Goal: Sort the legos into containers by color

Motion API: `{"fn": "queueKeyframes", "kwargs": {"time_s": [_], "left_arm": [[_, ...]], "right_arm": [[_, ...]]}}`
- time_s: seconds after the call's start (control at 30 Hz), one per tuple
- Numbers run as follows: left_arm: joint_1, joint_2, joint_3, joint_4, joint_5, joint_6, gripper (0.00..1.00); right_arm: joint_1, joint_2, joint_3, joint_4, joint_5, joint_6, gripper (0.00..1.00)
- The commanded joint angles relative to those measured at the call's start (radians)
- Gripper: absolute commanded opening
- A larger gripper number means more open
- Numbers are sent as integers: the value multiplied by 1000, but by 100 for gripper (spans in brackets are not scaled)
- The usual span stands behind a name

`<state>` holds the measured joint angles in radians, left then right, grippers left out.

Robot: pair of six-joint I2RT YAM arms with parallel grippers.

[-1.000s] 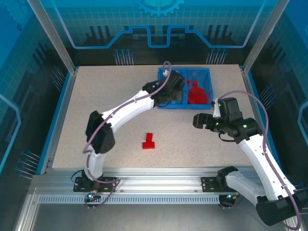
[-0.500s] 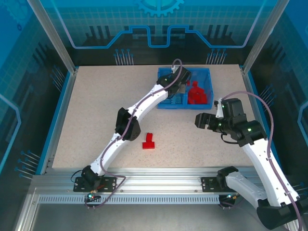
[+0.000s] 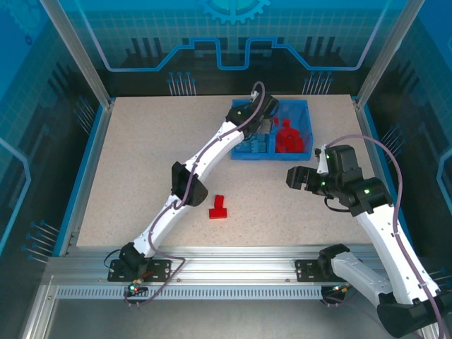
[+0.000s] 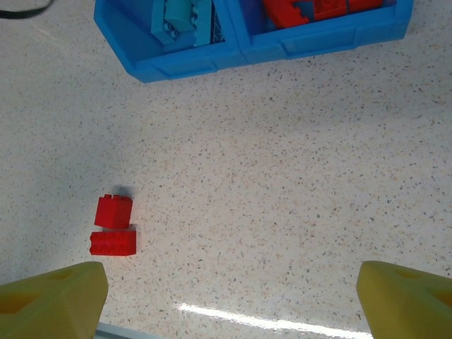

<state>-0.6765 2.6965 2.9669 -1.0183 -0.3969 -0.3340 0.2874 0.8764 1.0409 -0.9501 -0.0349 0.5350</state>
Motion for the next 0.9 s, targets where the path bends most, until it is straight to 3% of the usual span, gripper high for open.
{"fn": "queueKeyframes", "kwargs": {"time_s": [0.0, 0.3, 0.5, 0.6, 0.73, 0.87], "left_arm": [[5, -189, 5, -23, 12, 86, 59], [33, -518, -218, -85, 27, 133, 74], [51, -664, -354, -191, 16, 134, 84], [51, -783, -532, -160, 28, 147, 86], [54, -1021, -922, 35, 43, 165, 88], [59, -1159, -1096, 60, 38, 153, 89]], "right_arm": [[53, 14, 25, 31, -23, -28, 94], [308, 102, -63, 283, -44, -18, 96], [492, 299, -74, 426, 29, 79, 97], [556, 417, -63, 493, 56, 138, 98], [610, 583, -8, 549, 66, 209, 98], [660, 743, 65, 556, 109, 231, 99]]}}
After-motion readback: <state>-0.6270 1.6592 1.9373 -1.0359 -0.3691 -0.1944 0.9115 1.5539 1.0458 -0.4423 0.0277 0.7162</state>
